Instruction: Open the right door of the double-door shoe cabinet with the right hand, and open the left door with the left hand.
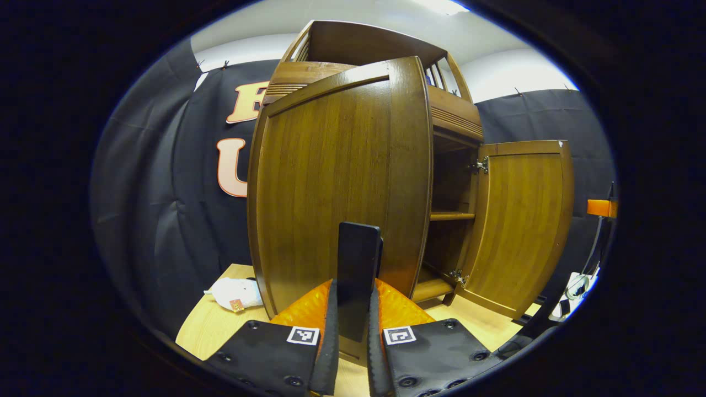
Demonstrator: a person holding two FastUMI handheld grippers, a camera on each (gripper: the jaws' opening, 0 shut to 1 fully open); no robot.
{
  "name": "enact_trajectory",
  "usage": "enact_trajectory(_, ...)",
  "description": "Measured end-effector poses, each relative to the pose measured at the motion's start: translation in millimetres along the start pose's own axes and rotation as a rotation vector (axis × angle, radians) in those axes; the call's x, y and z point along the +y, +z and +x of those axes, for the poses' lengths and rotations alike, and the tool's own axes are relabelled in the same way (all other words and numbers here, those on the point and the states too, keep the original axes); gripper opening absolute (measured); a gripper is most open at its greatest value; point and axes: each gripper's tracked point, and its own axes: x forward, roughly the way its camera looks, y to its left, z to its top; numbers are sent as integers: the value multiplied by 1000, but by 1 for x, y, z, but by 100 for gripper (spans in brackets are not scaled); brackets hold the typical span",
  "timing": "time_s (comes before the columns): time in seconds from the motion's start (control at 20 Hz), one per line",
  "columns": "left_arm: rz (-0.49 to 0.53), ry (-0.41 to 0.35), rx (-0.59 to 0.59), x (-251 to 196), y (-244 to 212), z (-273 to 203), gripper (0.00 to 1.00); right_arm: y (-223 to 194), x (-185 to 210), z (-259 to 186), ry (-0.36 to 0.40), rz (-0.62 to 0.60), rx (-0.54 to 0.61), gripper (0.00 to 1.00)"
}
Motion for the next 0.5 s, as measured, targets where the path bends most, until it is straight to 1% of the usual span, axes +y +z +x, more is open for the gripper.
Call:
enact_trajectory(0.05, -9, -5, 1, 3, 1, -2, 28, 0, 5, 0, 1, 3, -2, 93)
enact_trajectory(0.1, -12, -7, 4, 6, 1, -5, 28, -1, 11, -1, 4, 5, -1, 100)
enact_trajectory(0.15, -9, -4, 0, 11, 1, -8, 26, -1, 17, -4, 8, 6, 0, 100)
enact_trajectory(0.2, -9, 3, -6, 13, 3, -12, 26, -1, 22, -5, 13, 6, -2, 93)
enact_trajectory(0.25, -12, 10, -7, 16, 3, -15, 28, 0, 27, -6, 17, 3, -4, 93)
enact_trajectory(0.3, -16, 14, -4, 20, 2, -18, 29, 1, 31, -7, 20, 1, -8, 93)
enact_trajectory(0.35, -20, 15, -2, 24, 3, -21, 31, 3, 36, -7, 24, -2, -13, 100)
enact_trajectory(0.4, -24, 17, 1, 23, 3, -22, 28, -1, 42, -9, 31, -3, -13, 100)
enact_trajectory(0.45, -25, 19, 2, 24, 3, -24, 28, -3, 47, -8, 37, -3, -10, 93)
enact_trajectory(0.5, -22, 26, 2, 29, 2, -27, 31, -4, 52, -7, 46, -3, -6, 85)
